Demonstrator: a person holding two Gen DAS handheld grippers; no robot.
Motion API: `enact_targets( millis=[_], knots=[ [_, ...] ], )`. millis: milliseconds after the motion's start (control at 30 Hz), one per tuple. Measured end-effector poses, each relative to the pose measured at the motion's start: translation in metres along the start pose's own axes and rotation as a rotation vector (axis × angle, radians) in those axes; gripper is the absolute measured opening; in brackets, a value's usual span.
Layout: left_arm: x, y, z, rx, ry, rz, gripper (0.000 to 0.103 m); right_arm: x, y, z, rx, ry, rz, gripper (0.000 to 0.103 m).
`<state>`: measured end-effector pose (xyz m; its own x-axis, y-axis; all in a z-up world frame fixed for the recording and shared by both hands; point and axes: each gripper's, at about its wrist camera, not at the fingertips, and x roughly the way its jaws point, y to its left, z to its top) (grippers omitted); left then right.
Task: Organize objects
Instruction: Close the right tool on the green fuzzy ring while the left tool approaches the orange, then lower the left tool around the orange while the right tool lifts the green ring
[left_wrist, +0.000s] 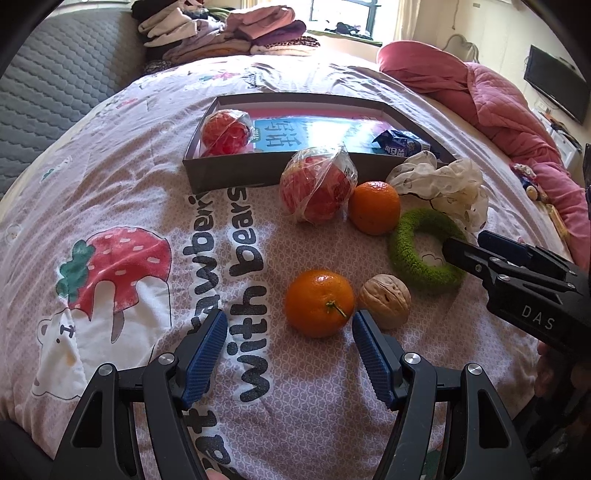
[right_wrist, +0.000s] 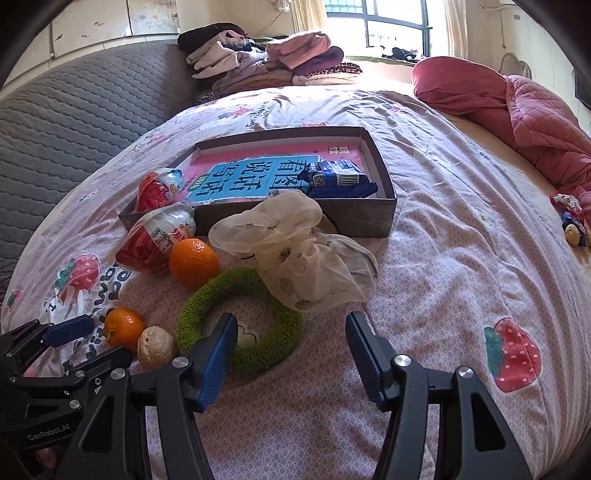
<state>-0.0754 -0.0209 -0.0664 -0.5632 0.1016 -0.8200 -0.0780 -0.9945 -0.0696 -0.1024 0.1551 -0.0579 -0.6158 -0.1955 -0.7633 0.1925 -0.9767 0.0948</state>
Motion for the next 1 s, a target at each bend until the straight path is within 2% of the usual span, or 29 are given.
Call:
enact_targets(
  millis=[167,433,567,800,1000],
  knots=[
    [0.003,-0.001,0.003,0.004,-0.013,0.006,0.072,0.007,0.005,-0.001,-0.027,0.003,-0.007,0.06],
    [0.008,-0.008,0.007,0.017,-0.032,0.02,0.072,0.017,0.009,-0.001,-0.048,0.015,-0.012,0.052],
    [0.013,-0.011,0.008,0.023,-0.024,0.017,0.072,0.018,0.01,-0.002,-0.058,0.017,-0.002,0.043],
    [0.018,-0.006,0.008,-0.001,-0.01,0.005,0.072,0.015,0.007,-0.003,-0.051,0.021,0.033,0.019],
    [0.018,-0.009,0.006,0.026,-0.004,0.028,0.072,0.013,0.004,-0.004,-0.041,0.028,0.059,0.015]
  ],
)
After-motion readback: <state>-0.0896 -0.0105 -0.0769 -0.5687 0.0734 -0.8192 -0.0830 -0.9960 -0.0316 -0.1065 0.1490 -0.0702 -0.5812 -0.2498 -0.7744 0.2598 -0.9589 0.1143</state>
